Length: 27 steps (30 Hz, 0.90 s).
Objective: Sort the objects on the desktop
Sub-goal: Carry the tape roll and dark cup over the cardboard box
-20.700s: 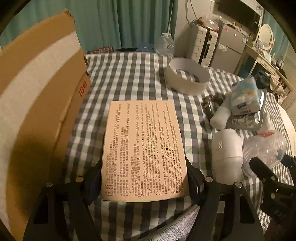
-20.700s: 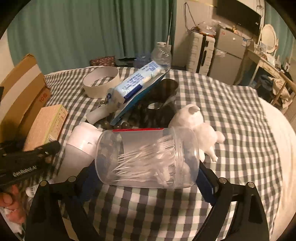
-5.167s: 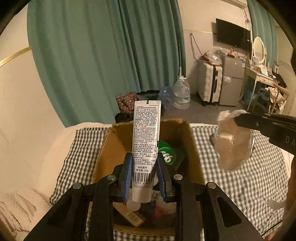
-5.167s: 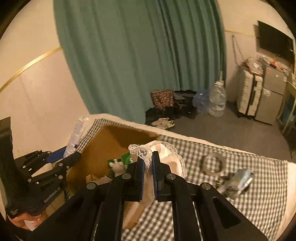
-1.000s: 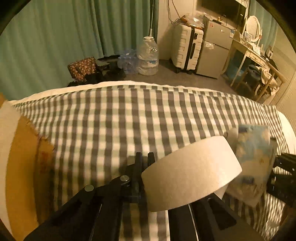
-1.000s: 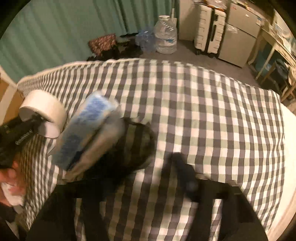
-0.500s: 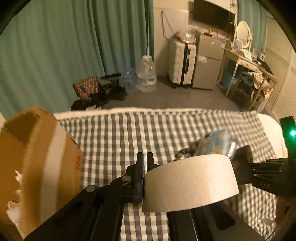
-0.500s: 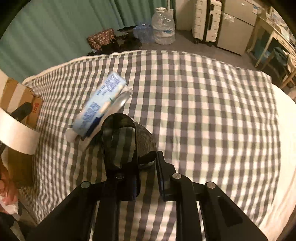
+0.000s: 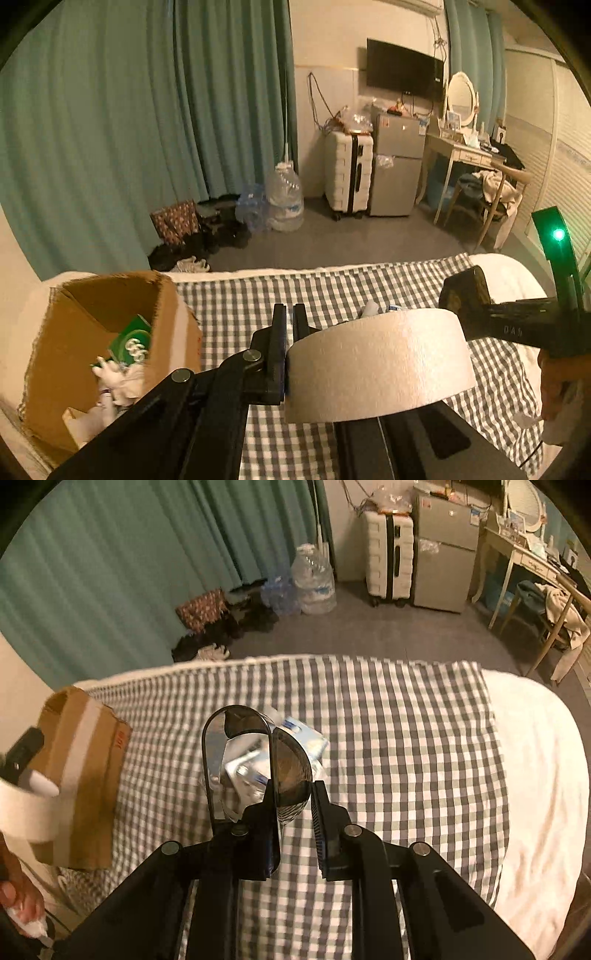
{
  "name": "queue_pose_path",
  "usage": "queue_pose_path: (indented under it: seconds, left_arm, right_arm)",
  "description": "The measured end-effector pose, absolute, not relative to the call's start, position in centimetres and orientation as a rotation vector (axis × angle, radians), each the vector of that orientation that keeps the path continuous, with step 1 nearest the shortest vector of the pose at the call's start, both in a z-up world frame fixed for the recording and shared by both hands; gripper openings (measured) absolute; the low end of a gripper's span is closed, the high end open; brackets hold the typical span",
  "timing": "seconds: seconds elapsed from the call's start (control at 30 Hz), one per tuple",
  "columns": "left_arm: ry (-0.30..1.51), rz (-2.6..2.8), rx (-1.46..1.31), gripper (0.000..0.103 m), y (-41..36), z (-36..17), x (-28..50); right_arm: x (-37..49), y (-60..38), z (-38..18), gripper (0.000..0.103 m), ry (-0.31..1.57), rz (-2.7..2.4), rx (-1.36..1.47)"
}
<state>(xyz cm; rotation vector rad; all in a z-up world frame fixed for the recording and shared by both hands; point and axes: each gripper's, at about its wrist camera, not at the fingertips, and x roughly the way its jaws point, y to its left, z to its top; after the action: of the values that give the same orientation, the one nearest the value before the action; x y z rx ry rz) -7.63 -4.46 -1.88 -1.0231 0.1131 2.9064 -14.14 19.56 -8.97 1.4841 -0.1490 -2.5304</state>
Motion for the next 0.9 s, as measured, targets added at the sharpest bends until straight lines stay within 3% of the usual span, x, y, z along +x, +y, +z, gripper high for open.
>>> queue_pose_path:
  seconds: [0.37,0.9]
  left_arm:
    - [0.085,2.999,-0.905,0.003,-7.7,1.6,-5.3]
    - [0.04,3.127,-0.901,0.003,-16.0,2.2,-3.8]
  right_arm:
    - [-11.3,17.6,-3.9,0.017,-0.23,-2.604,1.286]
    - [-10.0,7.6,-0.8,0.017,-0.064,-2.591,1.076]
